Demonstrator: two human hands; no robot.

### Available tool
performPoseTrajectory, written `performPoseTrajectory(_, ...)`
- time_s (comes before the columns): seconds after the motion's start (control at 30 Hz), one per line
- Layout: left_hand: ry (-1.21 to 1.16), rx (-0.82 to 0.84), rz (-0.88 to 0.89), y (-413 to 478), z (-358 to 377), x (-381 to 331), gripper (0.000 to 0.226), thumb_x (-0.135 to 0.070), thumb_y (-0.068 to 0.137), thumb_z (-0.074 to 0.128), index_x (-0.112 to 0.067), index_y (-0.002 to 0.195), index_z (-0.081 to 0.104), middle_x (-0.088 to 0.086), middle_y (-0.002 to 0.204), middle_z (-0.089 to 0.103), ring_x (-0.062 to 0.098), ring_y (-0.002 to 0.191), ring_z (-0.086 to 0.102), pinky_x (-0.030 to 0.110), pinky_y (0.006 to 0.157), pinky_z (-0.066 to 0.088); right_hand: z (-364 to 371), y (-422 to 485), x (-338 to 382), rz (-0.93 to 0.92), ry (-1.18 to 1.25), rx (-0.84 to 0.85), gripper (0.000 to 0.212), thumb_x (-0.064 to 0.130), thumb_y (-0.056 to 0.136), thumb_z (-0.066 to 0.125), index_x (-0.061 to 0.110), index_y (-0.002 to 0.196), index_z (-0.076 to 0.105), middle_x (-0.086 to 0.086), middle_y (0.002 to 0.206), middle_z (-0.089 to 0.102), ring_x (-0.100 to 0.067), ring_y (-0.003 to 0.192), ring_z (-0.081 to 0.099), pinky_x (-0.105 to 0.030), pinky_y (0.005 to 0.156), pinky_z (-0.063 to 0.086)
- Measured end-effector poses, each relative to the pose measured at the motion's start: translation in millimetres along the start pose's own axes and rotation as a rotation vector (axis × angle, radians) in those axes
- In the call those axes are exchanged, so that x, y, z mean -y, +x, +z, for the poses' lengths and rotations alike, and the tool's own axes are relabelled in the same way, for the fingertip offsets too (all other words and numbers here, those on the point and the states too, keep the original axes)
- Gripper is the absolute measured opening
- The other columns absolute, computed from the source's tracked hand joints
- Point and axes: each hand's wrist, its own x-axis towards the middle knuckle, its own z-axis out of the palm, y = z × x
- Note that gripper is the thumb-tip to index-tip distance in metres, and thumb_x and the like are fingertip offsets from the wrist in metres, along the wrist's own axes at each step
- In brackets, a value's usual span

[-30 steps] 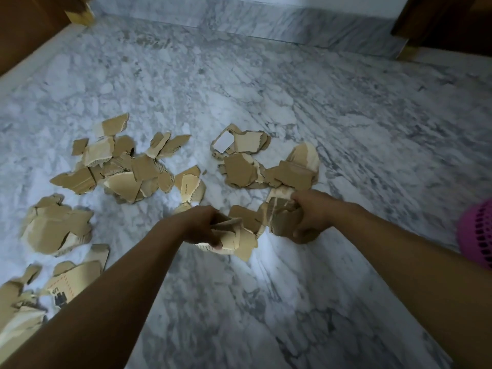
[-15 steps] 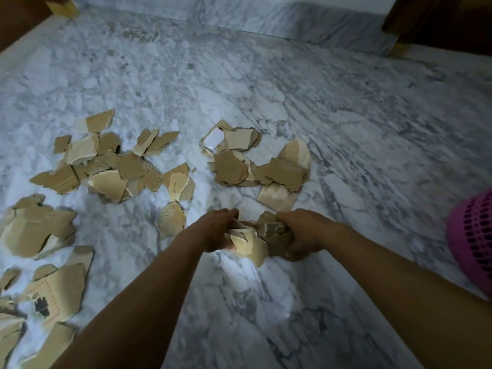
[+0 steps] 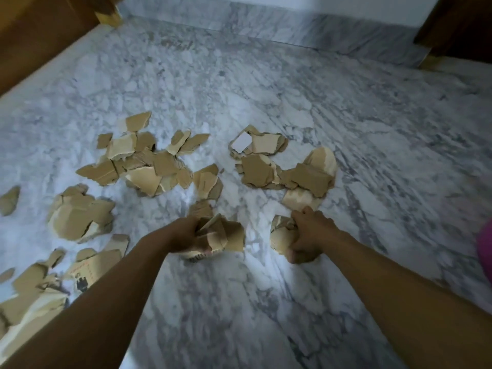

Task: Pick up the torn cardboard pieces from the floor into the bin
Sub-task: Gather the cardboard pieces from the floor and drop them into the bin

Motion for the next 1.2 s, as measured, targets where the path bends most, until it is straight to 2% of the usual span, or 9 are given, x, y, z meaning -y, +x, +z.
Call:
performPoseTrajectory(0.2,0.029,-0.185,-0.083,11.2,-2.6,13.9,0.031,-0.066,0.062,0.066,-0.05,0.086,0.059,0.003,0.113,0.056,0.022,0.121,0.043,0.045,0.106,0.036,1.2,8.4,8.8,-0.011,-0.005,0.02,0.064,0.049,0.07,0.083,0.023,0.111,0.041,-0.005,0.12,0.054,-0.029,0.109,0.057,-0.042,0.089,0.051)
performPoseTrajectory(0.3,0.074,-0.236,-0.131,22.0,5.6,4.5,0.047,-0.058,0.071,0.069,-0.042,0.115,0.062,0.004,0.135,0.036,0.032,0.129,0.029,0.046,0.108,0.03,3.1,9.8,7.9,-0.021,-0.002,-0.009,0.068,0.054,0.069,0.083,0.025,0.111,0.038,-0.007,0.119,0.049,-0.032,0.109,0.057,-0.037,0.08,0.047)
performPoseTrajectory(0.37,0.075,-0.306,-0.169,27.5,9.9,0.7,0.048,-0.052,0.076,0.068,-0.036,0.121,0.062,0.0,0.133,0.034,0.03,0.121,0.035,0.046,0.101,0.04,5.6,10.8,4.8,-0.022,0.017,-0.017,0.069,0.055,0.068,0.083,0.026,0.111,0.038,-0.006,0.118,0.053,-0.032,0.106,0.058,-0.036,0.078,0.047)
performPoseTrajectory(0.57,-0.107,-0.27,-0.025,27.6,19.6,8.2,0.031,-0.052,0.067,0.069,-0.038,0.095,0.065,-0.007,0.089,0.068,0.013,0.078,0.066,0.04,0.074,0.058,9.3,8.1,8.7,-0.036,0.023,-0.028,0.067,0.053,0.067,0.084,0.027,0.105,0.035,-0.006,0.111,0.059,-0.032,0.101,0.061,-0.036,0.073,0.048)
performPoseTrajectory(0.7,-0.211,-0.253,0.042,14.7,32.3,6.7,0.037,-0.058,0.079,0.067,-0.035,0.107,0.058,-0.005,0.099,0.065,0.014,0.088,0.065,0.044,0.08,0.056,4.2,7.5,10.5,-0.07,-0.001,0.006,0.058,0.046,0.071,0.082,0.025,0.102,0.038,-0.006,0.109,0.059,-0.031,0.101,0.06,-0.035,0.074,0.047)
performPoseTrajectory(0.87,-0.406,-0.286,-0.051,0.9,13.6,7.2,0.066,-0.021,0.08,0.081,-0.018,0.121,0.029,0.002,0.107,0.059,0.022,0.092,0.066,0.035,0.074,0.055,-7.9,7.1,-1.1,-0.078,0.17,-0.011,0.052,0.041,0.07,0.084,0.021,0.1,0.047,-0.001,0.1,0.061,-0.025,0.095,0.059,-0.034,0.074,0.048)
performPoseTrajectory(0.97,-0.462,-0.312,-0.092,-12.5,-21.9,13.5,0.069,-0.033,0.071,0.085,-0.017,0.124,0.043,0.001,0.104,0.066,0.022,0.09,0.068,0.036,0.077,0.055,-24.6,3.9,-7.5,-0.06,0.216,-0.023,0.055,0.048,0.063,0.09,0.028,0.084,0.044,0.008,0.089,0.055,-0.019,0.089,0.055,-0.032,0.069,0.043)
performPoseTrajectory(1.07,-0.158,-0.141,-0.128,-29.6,-44.4,13.3,0.037,-0.037,0.075,0.079,-0.018,0.105,0.068,0.0,0.091,0.07,0.021,0.089,0.066,0.028,0.073,0.05,-37.2,1.3,-2.1,-0.062,0.243,-0.021,0.056,0.049,0.06,0.091,0.03,0.084,0.043,0.009,0.089,0.055,-0.016,0.085,0.055,-0.032,0.067,0.044)
performPoseTrajectory(1.2,-0.023,0.112,-0.179,-36.2,-28.8,10.0,0.024,-0.031,0.077,0.078,-0.031,0.099,0.067,-0.006,0.1,0.069,0.016,0.096,0.063,0.036,0.093,0.05,-36.6,7.5,17.1,-0.135,0.19,-0.014,0.046,0.043,0.068,0.085,0.026,0.096,0.052,0.004,0.093,0.061,-0.022,0.094,0.061,-0.034,0.076,0.05)
